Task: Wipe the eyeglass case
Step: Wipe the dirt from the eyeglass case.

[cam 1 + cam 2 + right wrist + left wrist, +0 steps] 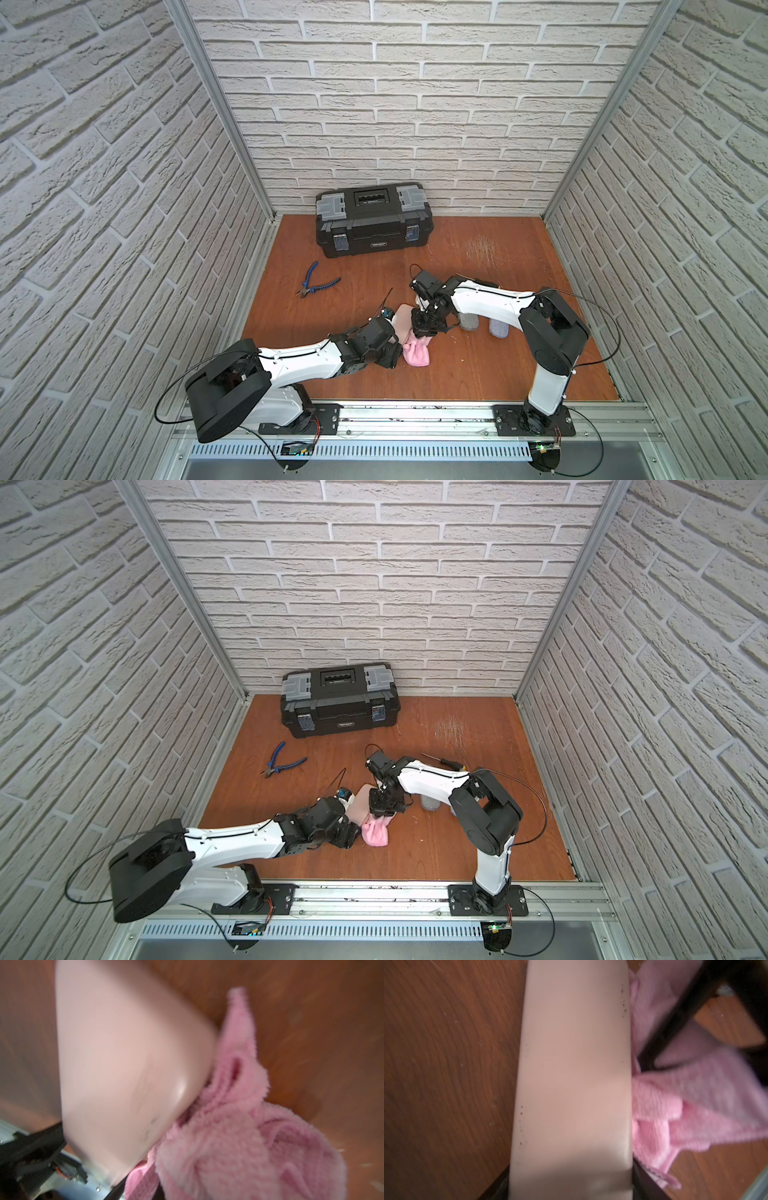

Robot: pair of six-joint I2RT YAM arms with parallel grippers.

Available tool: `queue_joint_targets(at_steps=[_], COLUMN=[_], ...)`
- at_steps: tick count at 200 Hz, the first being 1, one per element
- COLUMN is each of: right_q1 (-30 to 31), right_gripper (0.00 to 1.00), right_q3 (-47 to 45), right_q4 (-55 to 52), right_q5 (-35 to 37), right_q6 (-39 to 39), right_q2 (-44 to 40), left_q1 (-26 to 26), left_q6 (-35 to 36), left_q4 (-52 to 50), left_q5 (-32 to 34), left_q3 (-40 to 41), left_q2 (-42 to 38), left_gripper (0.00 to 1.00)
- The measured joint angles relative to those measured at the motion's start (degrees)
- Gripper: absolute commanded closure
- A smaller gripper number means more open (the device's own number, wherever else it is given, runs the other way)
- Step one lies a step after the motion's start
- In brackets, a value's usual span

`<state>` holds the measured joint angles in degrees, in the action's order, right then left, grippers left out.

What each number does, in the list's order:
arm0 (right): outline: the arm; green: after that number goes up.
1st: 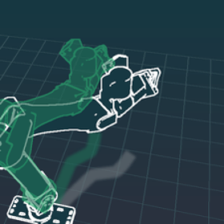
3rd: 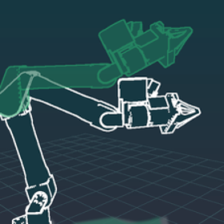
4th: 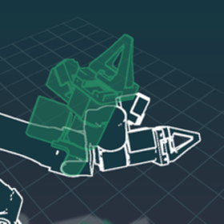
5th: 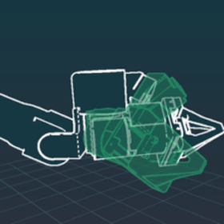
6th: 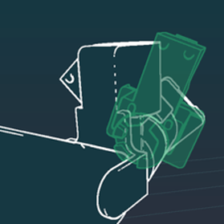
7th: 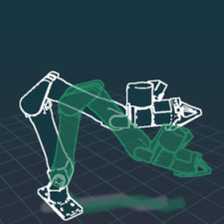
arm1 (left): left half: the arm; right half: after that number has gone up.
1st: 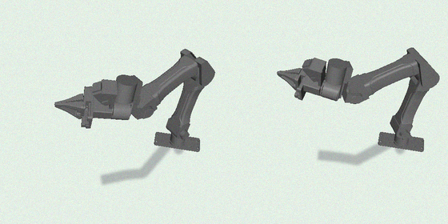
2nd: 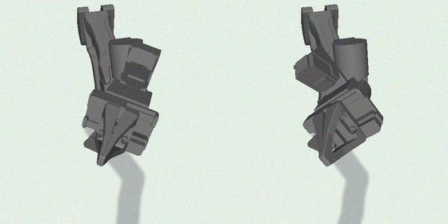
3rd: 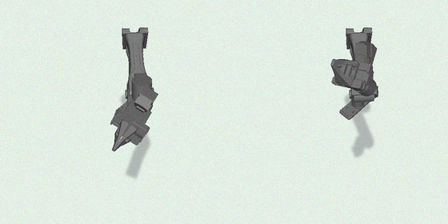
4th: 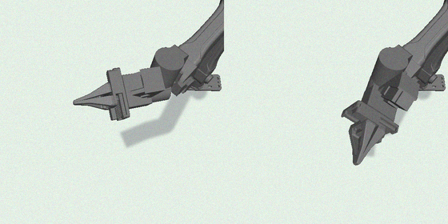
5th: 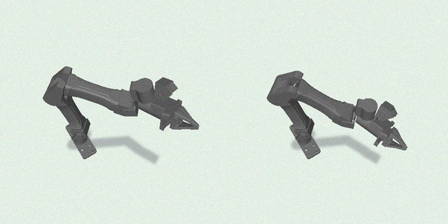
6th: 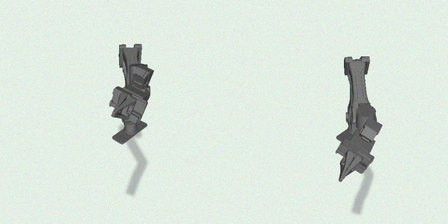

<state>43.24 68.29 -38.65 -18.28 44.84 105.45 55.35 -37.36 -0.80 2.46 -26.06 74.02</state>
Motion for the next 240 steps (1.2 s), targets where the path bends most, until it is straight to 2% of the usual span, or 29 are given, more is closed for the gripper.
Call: queue_joint_targets(at_steps=[29,52,80,105,127,150,168,187,213,240], right_q1=[4.2,5.1,3.3,-3.3,-12.0,-17.4,-17.4,-17.2,-16.9,-15.1], right_gripper=[0.97,0.97,0.98,0.98,0.98,0.98,0.98,0.98,0.98,0.98], right_q3=[0.0,-1.0,-4.7,-6.6,-6.8,-6.3,-4.3,-2.4,-1.9,-2.0], right_q4=[-1.7,-2.3,-1.8,-1.9,-4.4,-7.7,-9.6,-8.8,-6.1,-1.6], right_q5=[-4.9,-8.9,-16.2,-19.3,-14.4,-3.1,3.9,8.1,9.2,6.8], right_q6=[-1.7,-3.8,-6.1,-8.1,-9.9,-10.8,-10.8,-10.3,-8.2,-5.4], right_q2=[0.0,-2.0,-10.6,-17.6,-18.5,-17.0,-14.4,-11.3,-6.7,-3.4], left_q1=[-1.2,-2.3,-3.4,-3.9,-4.0,-4.0,-4.2,-5.3,-8.7,-12.3], left_q6=[0.1,0.4,0.2,-0.2,-1.2,-3.5,-6.7,-11.6,-17.3,-21.9], left_q4=[1.2,1.7,3.1,3.9,4.6,6.0,8.4,14.4,22.2,28.5], left_q5=[-1.9,-4.1,-7.3,-9.7,-11.7,-14.9,-18.1,-22.2,-27.6,-32.9], left_q3=[0.2,0.5,0.9,1.2,1.3,1.3,1.7,4.6,8.7,9.7], left_q2=[0.0,-0.2,-0.3,-0.5,-0.5,0.0,0.4,0.4,0.5,3.3], left_gripper=[0.8,0.8,0.8,0.8,0.81,0.82,0.82,0.82,0.81,0.81])
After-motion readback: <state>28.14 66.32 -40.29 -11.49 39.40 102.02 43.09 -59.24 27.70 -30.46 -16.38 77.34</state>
